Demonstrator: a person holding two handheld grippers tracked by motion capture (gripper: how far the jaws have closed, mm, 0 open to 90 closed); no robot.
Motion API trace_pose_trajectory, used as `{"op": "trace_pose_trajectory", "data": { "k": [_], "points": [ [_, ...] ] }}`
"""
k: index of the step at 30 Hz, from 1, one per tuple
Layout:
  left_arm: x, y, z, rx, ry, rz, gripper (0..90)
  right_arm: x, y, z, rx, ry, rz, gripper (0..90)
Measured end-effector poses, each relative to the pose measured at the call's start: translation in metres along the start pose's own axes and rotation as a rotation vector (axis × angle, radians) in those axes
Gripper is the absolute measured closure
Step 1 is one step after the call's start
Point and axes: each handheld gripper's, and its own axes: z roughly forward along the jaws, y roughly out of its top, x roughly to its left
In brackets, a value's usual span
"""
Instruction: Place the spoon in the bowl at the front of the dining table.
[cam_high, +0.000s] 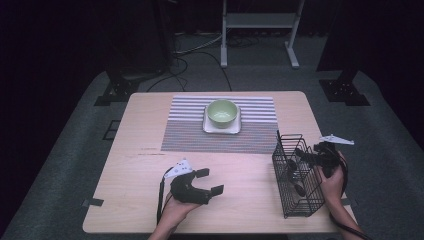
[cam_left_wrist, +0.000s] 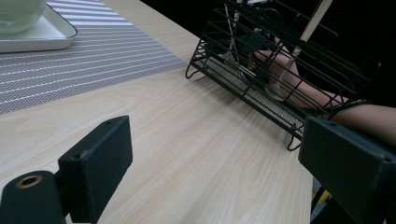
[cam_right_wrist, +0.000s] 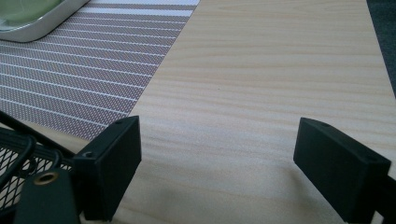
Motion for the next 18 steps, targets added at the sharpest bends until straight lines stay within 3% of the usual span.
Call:
{"op": "trace_pose_trajectory", "data": {
  "k": [18],
  "points": [
    [-0.023, 0.014, 0.015, 0.019, -0.047, 0.028, 8.9, 0.0, 0.0, 0.0, 0.0, 0.0, -0.001, 14.1]
  ]
}}
